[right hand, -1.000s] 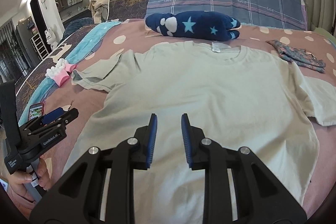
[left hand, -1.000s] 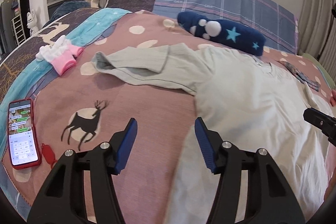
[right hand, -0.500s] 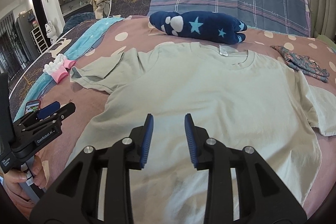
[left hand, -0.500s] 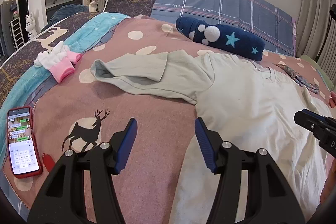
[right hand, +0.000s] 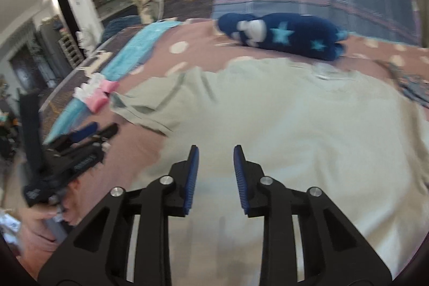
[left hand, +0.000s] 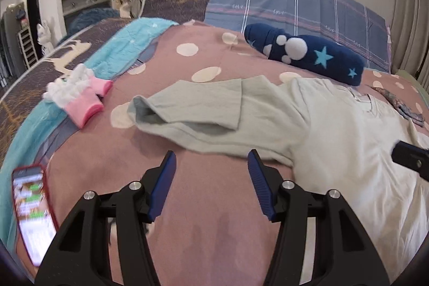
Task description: Fold small clothes
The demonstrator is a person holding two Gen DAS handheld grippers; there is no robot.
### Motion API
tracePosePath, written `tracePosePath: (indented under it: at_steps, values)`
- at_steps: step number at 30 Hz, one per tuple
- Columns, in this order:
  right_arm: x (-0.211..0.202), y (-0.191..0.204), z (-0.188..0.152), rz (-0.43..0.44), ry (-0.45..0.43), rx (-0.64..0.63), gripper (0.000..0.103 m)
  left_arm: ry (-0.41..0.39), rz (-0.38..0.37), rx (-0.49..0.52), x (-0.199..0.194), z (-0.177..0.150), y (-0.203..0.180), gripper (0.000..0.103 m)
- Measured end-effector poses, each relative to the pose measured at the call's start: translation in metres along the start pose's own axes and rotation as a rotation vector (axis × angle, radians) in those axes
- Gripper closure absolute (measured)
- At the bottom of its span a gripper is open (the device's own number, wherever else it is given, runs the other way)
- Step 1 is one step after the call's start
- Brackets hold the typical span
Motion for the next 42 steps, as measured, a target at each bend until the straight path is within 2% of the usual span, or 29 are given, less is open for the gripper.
tracePosePath:
  at_steps: [3, 5, 9, 13, 18, 19, 20, 22, 23, 24, 26, 29, 35, 40, 42]
  values:
    - [0.041, 0.015, 0.031, 0.137, 0.079, 0.029, 0.075, 0.017, -0.051, 0.027, 0.019, 0.014, 0.002, 0.047]
    - [0.074, 0.024, 0.051, 0.199, 0.143, 0.062, 0.075, 0.045, -0.076, 0.068, 0.037, 0.018, -0.002, 0.047]
    - [0.130, 0.040, 0.081, 0.212, 0.218, 0.083, 0.068, 0.115, -0.105, 0.084, 0.070, 0.022, -0.006, 0.047]
    - [0.182, 0.047, 0.096, 0.258, 0.310, 0.143, 0.067, 0.125, -0.095, 0.096, 0.092, 0.030, -0.007, 0.047]
    - [0.227, 0.046, 0.108, 0.266, 0.353, 0.204, 0.062, 0.149, -0.110, 0.100, 0.110, 0.030, -0.006, 0.050]
    - [0.235, 0.047, 0.109, 0.277, 0.360, 0.211, 0.062, 0.150, -0.112, 0.098, 0.112, 0.030, -0.006, 0.057]
    - [0.240, 0.047, 0.110, 0.284, 0.364, 0.215, 0.062, 0.151, -0.119, 0.089, 0.114, 0.031, -0.004, 0.070]
    - [0.250, 0.049, 0.113, 0.292, 0.353, 0.221, 0.066, 0.149, -0.112, 0.072, 0.115, 0.032, 0.000, 0.087]
    - [0.253, 0.051, 0.115, 0.285, 0.349, 0.209, 0.081, 0.146, -0.115, 0.064, 0.116, 0.033, 0.002, 0.094]
    - [0.254, 0.053, 0.116, 0.283, 0.349, 0.194, 0.100, 0.141, -0.118, 0.061, 0.115, 0.034, 0.003, 0.098]
    - [0.251, 0.050, 0.120, 0.291, 0.341, 0.209, 0.100, 0.113, -0.109, 0.069, 0.107, 0.036, 0.001, 0.098]
    - [0.222, 0.051, 0.131, 0.320, 0.288, 0.182, 0.100, 0.057, -0.114, 0.108, 0.082, 0.044, -0.011, 0.098]
    - [0.143, 0.027, 0.156, 0.333, 0.179, 0.115, 0.100, -0.034, -0.232, 0.186, 0.021, 0.065, -0.068, 0.098]
    - [0.072, -0.023, 0.161, 0.270, 0.088, 0.079, 0.100, -0.055, -0.379, 0.202, -0.006, 0.074, -0.126, 0.098]
    - [0.044, -0.057, 0.158, 0.242, 0.060, 0.102, 0.100, -0.056, -0.426, 0.225, -0.014, 0.074, -0.153, 0.098]
Point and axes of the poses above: each gripper's, at about its wrist camera, not at the fingertips, and x roughly the way its jaws point, y to its left, z to its top, the point moved 2 cm from there along x, roughly the way its jaws point, and after that the axes turned 7 degrees about -z, right-handed, at the moved point
